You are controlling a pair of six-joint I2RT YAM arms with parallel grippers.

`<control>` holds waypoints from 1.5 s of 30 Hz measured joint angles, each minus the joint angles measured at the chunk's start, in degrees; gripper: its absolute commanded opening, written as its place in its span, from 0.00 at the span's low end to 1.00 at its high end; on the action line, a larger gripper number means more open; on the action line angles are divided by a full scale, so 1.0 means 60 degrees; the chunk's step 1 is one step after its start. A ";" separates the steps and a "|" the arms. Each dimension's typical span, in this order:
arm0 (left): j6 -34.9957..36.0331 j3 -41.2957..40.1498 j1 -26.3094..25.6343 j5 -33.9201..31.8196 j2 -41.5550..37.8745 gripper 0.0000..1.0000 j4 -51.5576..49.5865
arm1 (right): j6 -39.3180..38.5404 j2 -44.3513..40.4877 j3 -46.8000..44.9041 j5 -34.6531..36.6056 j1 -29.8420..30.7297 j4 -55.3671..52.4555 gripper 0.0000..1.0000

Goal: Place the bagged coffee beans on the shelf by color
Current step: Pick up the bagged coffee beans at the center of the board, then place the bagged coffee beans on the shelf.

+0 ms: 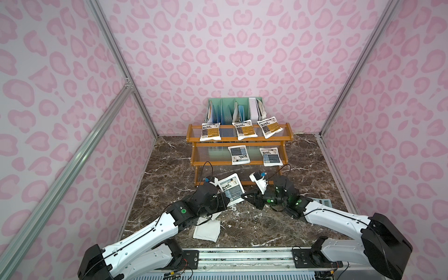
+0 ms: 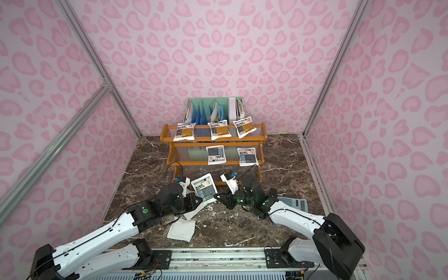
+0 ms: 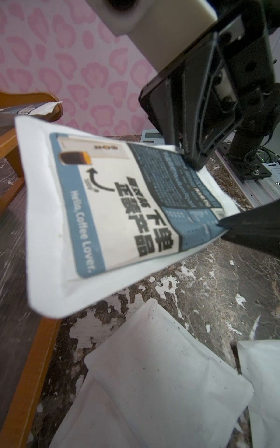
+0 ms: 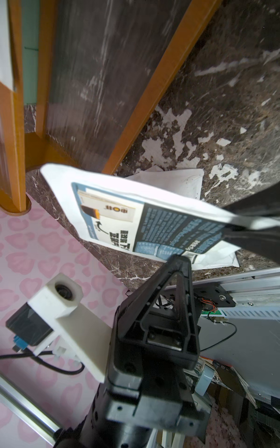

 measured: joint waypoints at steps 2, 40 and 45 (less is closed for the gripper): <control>-0.0051 0.0000 0.0000 -0.0113 -0.0062 0.07 -0.0022 | -0.0047 -0.0022 0.0000 0.0015 0.0033 0.0051 0.00; -0.2204 -0.0299 0.0073 -0.5595 -0.2116 0.62 -0.5071 | 0.0444 0.5880 0.6867 0.1563 -0.0219 0.0244 0.00; -0.2204 -0.0295 0.0073 -0.5548 -0.2033 0.62 -0.5067 | 0.0911 0.6495 0.7187 0.1552 -0.0240 0.0503 0.27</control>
